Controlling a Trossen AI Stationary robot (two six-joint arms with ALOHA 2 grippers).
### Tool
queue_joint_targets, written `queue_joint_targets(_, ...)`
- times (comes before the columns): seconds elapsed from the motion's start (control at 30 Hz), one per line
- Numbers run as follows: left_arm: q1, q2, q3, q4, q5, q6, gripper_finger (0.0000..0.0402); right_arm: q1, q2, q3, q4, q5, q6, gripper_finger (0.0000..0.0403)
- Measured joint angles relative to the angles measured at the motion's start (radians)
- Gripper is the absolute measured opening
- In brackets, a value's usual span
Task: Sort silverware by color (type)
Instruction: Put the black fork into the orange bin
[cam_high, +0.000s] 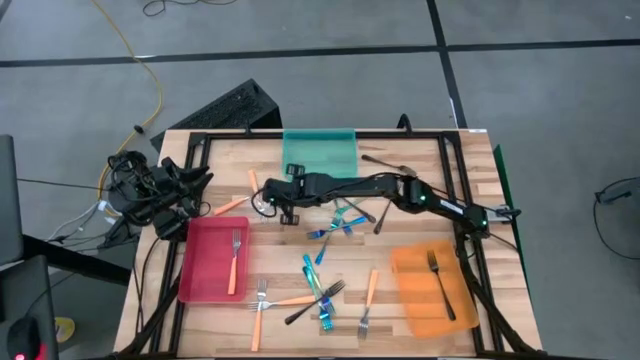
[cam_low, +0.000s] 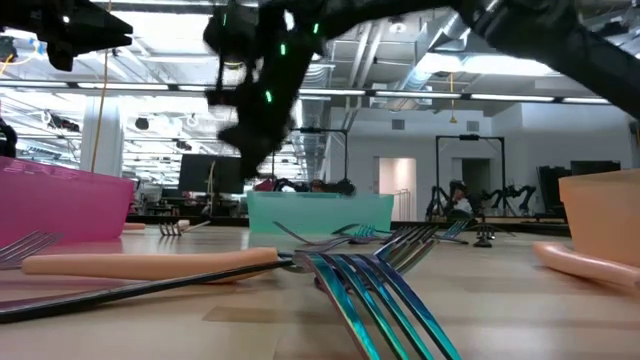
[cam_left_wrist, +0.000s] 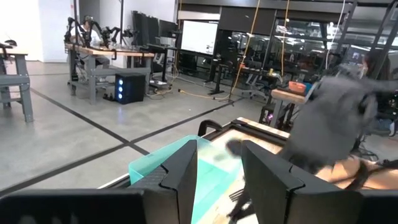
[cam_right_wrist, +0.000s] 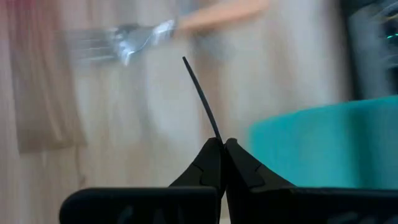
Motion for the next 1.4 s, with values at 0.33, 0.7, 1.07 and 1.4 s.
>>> queue_joint_targets(0.33,0.000,0.000,0.000,0.001,0.006,0.000,0.0112,0.066,-0.139,-0.002,-0.467,0.308,0.323,0.0022)
queue_joint_targets(0.7,0.001,0.000,0.000,-0.001,0.006,0.000,0.0112,0.081,-0.278,-0.277,-0.701,0.306,0.757,0.0023)
queue_joint_targets(1.07,0.001,0.000,0.000,-0.003,0.016,0.000,0.0112,0.154,-0.637,-0.790,-0.704,0.196,1.177,0.0023)
queue_joint_targets(1.4,0.001,0.000,0.000,-0.002,0.015,-0.001,0.0112,0.369,-0.878,-1.061,-0.688,0.006,1.566,0.0024)
